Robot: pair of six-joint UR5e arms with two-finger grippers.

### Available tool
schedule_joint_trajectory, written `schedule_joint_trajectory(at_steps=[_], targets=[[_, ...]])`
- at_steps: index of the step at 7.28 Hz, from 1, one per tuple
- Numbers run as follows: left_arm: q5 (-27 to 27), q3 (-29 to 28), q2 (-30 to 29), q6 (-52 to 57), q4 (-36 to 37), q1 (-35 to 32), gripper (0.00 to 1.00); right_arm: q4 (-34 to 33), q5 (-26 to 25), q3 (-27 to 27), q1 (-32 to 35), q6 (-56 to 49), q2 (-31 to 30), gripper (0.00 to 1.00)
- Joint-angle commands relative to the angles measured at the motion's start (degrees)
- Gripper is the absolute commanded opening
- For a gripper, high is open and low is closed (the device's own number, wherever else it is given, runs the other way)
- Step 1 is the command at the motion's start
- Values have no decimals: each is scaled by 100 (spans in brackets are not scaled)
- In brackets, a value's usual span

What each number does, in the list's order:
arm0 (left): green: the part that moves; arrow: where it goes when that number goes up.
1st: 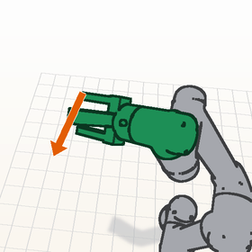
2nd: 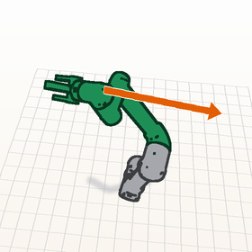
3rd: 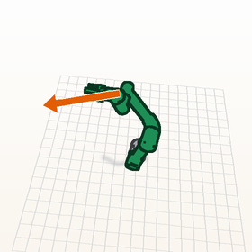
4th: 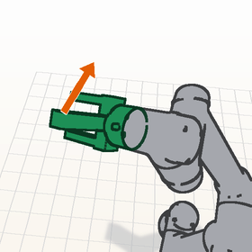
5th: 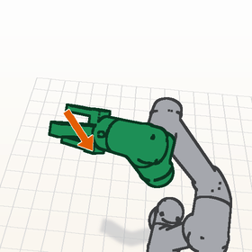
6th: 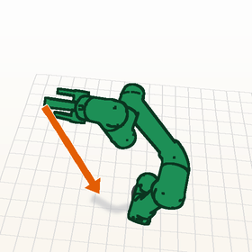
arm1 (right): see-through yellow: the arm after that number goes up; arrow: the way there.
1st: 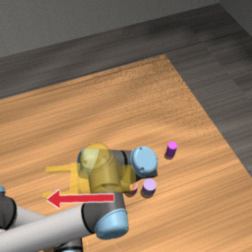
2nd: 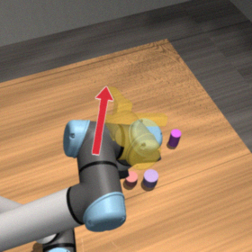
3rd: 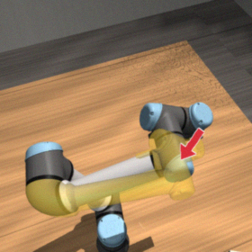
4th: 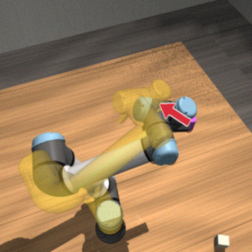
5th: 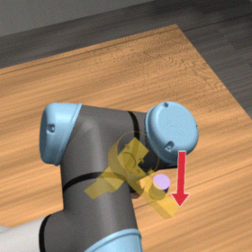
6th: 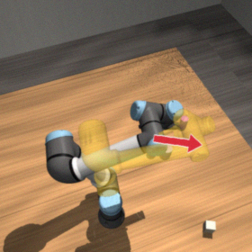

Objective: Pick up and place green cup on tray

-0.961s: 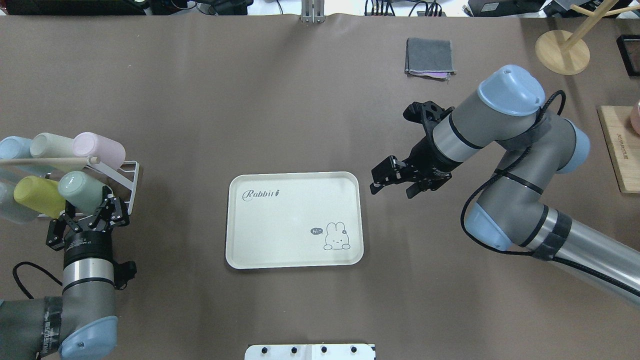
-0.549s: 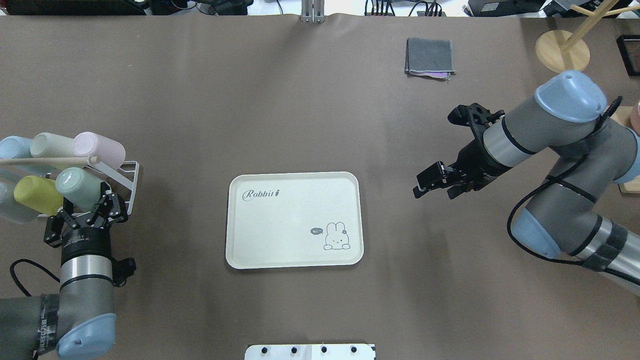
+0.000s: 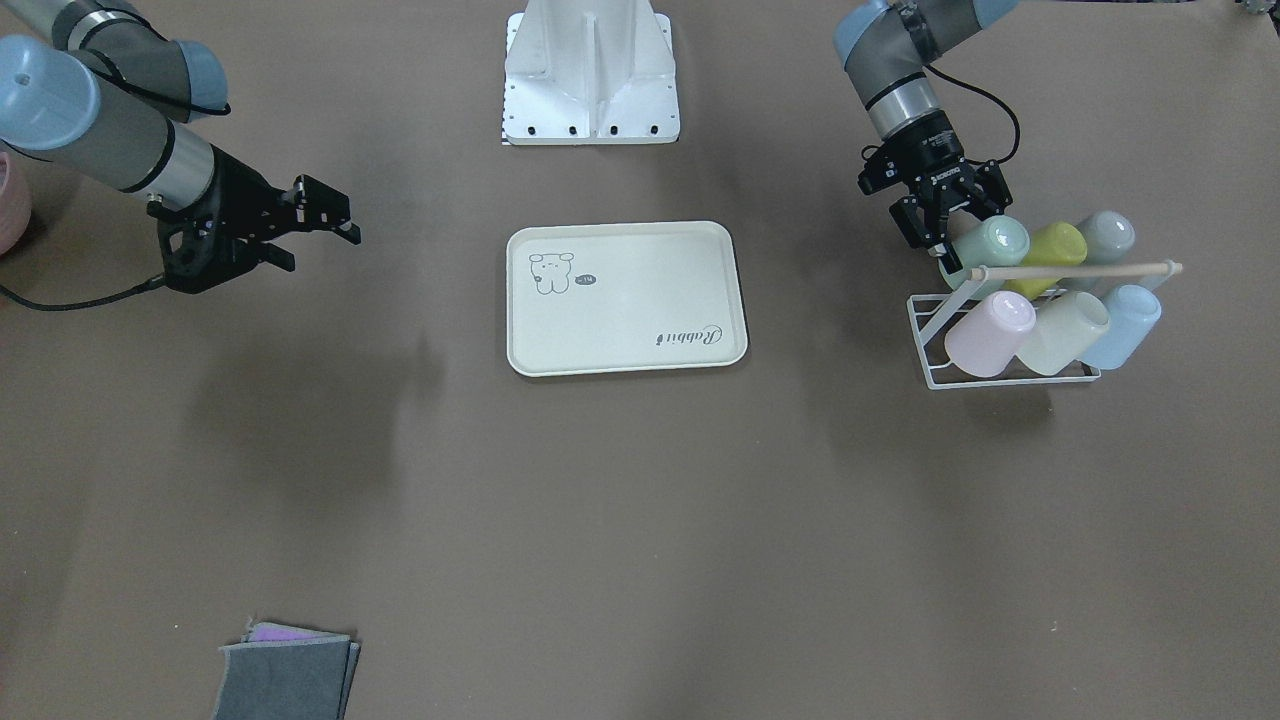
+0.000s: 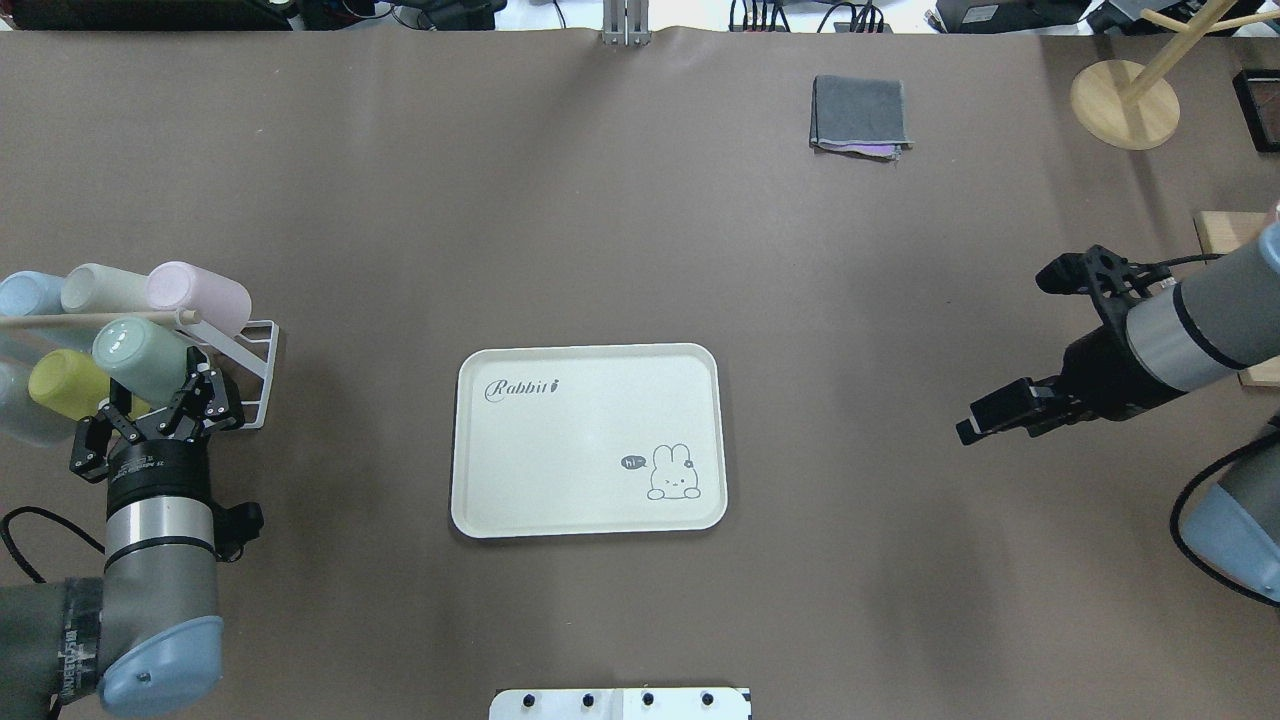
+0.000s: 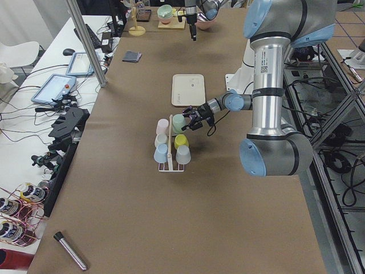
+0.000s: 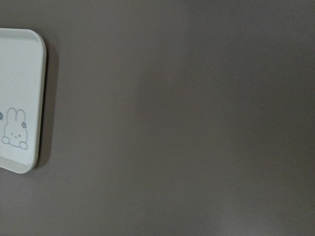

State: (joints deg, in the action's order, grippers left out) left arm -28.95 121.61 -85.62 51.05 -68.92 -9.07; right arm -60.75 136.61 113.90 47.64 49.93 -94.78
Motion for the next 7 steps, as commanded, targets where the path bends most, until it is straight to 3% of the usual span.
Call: schedule_joint_trajectory(at_steps=[1,3,5,7], targets=[[-6,266,45,10,142,-15,76,-138,-82,194,481,-1085,-689,100],[-15,521,54,307,142,-68,75,-1319,-91,256,1034,-2165,-647,100],[-23,714,132,335,142,-138,76,-3013,-126,264,1859,-3825,-429,100],[-32,925,255,353,142,-138,75,-4536,-126,264,2476,-4847,-25,100]])
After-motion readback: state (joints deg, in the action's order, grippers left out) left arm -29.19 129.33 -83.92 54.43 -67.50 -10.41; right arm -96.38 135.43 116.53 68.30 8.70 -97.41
